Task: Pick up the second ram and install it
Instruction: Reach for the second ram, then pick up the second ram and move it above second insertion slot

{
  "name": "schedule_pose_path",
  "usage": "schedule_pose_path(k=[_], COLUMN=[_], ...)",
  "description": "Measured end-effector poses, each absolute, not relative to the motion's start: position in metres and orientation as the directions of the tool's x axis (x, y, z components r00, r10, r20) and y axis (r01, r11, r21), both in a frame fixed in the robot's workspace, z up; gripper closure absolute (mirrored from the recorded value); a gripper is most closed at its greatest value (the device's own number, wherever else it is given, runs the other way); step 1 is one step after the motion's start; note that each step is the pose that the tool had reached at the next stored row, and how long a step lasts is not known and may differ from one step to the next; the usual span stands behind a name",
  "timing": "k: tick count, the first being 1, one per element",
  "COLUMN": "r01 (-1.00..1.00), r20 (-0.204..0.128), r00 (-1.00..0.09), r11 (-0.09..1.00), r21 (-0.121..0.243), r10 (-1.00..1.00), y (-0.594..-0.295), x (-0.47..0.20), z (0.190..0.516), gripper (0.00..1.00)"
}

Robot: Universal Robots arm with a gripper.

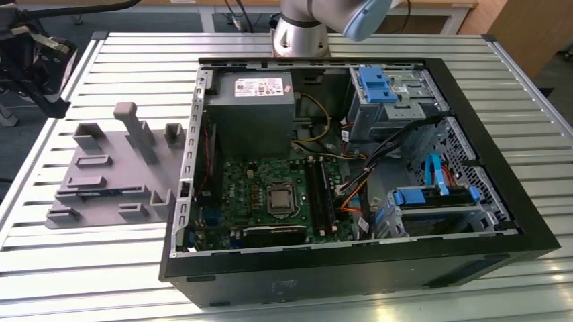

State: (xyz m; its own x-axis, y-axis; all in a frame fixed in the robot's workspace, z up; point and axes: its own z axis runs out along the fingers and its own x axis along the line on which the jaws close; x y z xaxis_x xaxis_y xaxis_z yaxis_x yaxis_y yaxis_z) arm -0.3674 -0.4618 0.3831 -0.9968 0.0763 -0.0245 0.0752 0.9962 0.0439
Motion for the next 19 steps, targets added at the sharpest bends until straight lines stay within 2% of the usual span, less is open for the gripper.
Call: schedule_pose_path(k=[19], r01=[0.044], r20=[-0.024], r00=[-0.999], r11=[0.998], r21=[0.044], r10=[0.045], y=[-0.4618], x=[-0.3683], z=[0.3831], gripper=[0.89])
